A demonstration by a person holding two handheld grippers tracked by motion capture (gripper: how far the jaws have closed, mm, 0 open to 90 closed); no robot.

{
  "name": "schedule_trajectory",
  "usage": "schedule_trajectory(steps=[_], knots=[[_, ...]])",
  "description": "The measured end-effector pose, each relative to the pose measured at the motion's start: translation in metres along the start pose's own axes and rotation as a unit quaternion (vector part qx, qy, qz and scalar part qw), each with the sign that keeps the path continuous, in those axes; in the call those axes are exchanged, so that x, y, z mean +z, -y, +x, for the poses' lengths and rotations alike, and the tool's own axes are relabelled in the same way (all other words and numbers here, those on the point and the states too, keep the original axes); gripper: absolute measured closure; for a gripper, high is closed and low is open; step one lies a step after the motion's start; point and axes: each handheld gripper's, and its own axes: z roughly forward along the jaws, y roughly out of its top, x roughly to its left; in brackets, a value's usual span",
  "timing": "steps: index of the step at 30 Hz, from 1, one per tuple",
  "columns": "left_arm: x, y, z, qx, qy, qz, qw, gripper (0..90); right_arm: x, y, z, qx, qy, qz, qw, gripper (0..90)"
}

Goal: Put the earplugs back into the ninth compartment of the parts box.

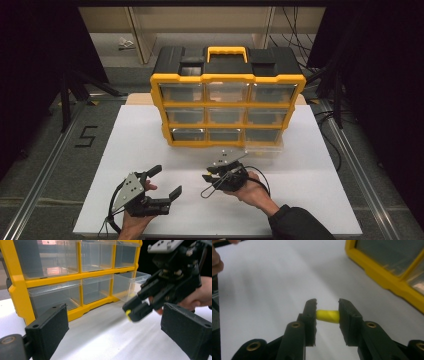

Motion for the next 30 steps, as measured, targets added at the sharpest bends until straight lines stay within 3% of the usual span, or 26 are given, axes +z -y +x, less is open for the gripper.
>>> schedule_trajectory(steps=[14, 30], knots=[[0.0, 0.0, 0.0, -0.001, 0.001, 0.0, 1.0, 7.3, -0.041, -0.013, -0.028, 0.029, 0.031, -0.065, 0.997, 69.0], [0.0, 0.0, 0.0, -0.001, 0.0, -0.001, 1.0, 7.3, -0.069, -0.015, -0.051, 0.056, 0.06, -0.101, 0.9914, 69.2]])
